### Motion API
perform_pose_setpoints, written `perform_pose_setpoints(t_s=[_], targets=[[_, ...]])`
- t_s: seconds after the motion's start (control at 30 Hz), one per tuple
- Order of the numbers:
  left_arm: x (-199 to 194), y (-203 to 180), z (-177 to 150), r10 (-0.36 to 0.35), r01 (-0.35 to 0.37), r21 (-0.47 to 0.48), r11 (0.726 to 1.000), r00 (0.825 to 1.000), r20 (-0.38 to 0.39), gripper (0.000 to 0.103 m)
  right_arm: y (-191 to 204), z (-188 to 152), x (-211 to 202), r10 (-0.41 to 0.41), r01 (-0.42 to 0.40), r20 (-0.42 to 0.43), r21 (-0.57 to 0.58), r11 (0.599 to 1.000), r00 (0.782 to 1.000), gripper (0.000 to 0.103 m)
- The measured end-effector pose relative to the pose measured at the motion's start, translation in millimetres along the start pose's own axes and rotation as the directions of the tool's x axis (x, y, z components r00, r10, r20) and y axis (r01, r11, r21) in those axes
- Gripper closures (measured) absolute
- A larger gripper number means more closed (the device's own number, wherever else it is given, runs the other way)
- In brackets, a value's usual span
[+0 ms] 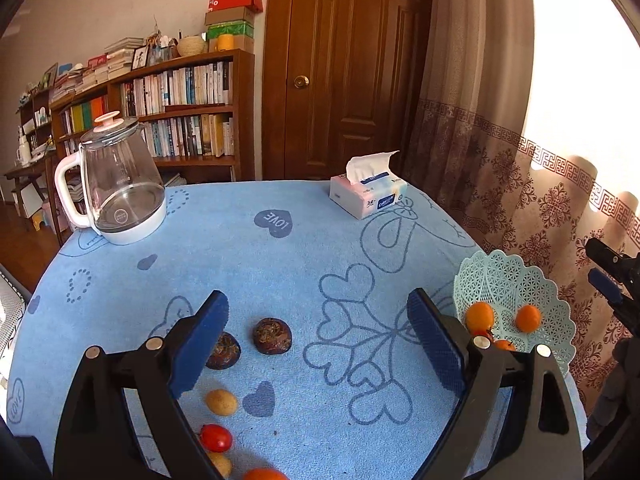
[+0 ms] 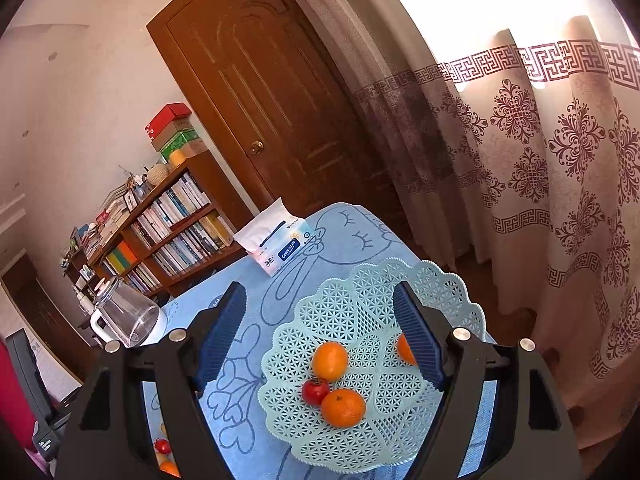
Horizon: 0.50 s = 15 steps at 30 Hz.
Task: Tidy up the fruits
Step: 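Withdraw the open left tool from the basket back toward the fruits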
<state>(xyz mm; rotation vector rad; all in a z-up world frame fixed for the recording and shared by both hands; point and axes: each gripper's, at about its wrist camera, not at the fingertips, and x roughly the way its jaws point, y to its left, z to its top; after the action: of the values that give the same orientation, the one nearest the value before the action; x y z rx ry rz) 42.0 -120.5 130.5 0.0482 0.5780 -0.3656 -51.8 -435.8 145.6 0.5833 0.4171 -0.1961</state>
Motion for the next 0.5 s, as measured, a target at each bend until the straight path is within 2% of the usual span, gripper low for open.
perform_pose_setpoints(t_s=[0.2,0.5], targets=[[-3.9,20.2,0.8,0.044,-0.044,0.000,0.999,0.999,0.004,0.013,2.2,-1.9,-1.2,0.006,-0.006,0.003,-0.003,1.000,1.000,0.021],[5.9,51.3,-1.5,0.108,-0.110,-0.039,0.993,0.994,-0.033,0.013,6.7,-5.9,2.3,0.012,-0.012,-0.010,-0.015,1.000,1.000,0.021]])
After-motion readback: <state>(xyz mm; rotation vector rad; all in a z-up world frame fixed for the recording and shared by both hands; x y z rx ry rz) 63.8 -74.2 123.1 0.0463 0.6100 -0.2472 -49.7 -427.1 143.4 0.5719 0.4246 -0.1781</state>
